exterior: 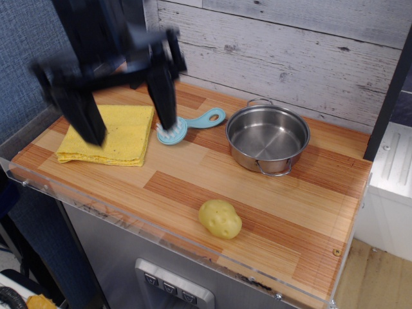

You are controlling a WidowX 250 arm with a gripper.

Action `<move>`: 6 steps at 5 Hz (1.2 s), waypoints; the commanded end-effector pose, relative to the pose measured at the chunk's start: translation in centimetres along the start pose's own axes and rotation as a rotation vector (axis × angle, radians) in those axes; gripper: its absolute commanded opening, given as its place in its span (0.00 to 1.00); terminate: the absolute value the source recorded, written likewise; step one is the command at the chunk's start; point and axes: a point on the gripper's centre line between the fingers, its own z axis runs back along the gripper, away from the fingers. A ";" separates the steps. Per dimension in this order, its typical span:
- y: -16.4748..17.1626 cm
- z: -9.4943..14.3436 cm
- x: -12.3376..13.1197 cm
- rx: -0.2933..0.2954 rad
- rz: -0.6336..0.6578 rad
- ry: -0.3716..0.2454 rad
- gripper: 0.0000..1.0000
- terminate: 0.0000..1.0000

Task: Place the egg on the yellow cloth.

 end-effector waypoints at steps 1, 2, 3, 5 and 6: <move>-1.6 -5.2 0.5 0.047 0.022 -0.039 1.00 0.00; -2.4 -7.8 0.6 0.076 0.024 -0.032 1.00 0.00; -3.0 -9.7 0.7 0.091 0.035 -0.026 1.00 0.00; -3.6 -12.9 0.1 0.123 0.068 0.003 1.00 0.00; -3.8 -13.4 -0.1 0.157 0.065 -0.012 1.00 0.00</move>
